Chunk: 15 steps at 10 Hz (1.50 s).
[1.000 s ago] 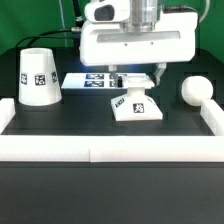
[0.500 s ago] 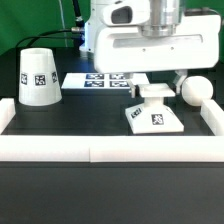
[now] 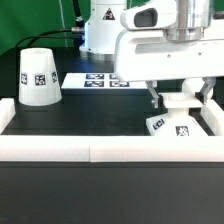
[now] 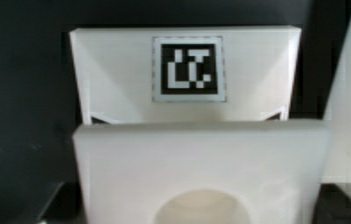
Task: Assemble lamp
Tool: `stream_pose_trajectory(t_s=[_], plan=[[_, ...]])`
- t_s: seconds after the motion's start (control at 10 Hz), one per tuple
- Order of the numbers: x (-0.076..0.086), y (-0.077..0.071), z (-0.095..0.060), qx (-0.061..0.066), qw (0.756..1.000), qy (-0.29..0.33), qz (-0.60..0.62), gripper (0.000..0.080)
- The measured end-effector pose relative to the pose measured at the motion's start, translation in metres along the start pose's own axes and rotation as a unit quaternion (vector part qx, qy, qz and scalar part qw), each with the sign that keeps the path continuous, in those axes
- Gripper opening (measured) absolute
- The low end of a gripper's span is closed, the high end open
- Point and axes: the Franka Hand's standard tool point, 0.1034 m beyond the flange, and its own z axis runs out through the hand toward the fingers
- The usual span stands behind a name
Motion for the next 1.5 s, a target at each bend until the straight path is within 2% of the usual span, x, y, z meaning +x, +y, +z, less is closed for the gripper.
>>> stream_pose_trajectory(t_s=[0.3, 0.6, 0.8, 0.9, 1.1, 1.3, 1.5], plan=[[0.018, -0.013, 0.002, 0.003, 1.0, 0.01, 0.022, 0.0537], [0.016, -0.012, 0.002, 0.002, 1.0, 0.01, 0.016, 0.0537], [0.013, -0.012, 0.0, 0.002, 1.0, 0.01, 0.009, 0.068], [0.013, -0.012, -0.001, 0.002, 1.0, 0.01, 0.007, 0.068], [0.002, -0.014, -0.007, 0.003, 1.0, 0.01, -0.004, 0.0698], [-0.017, -0.016, -0.019, 0.002, 1.0, 0.005, -0.018, 0.0698], [-0.046, -0.028, -0.03, 0.002, 1.0, -0.005, -0.015, 0.0698]])
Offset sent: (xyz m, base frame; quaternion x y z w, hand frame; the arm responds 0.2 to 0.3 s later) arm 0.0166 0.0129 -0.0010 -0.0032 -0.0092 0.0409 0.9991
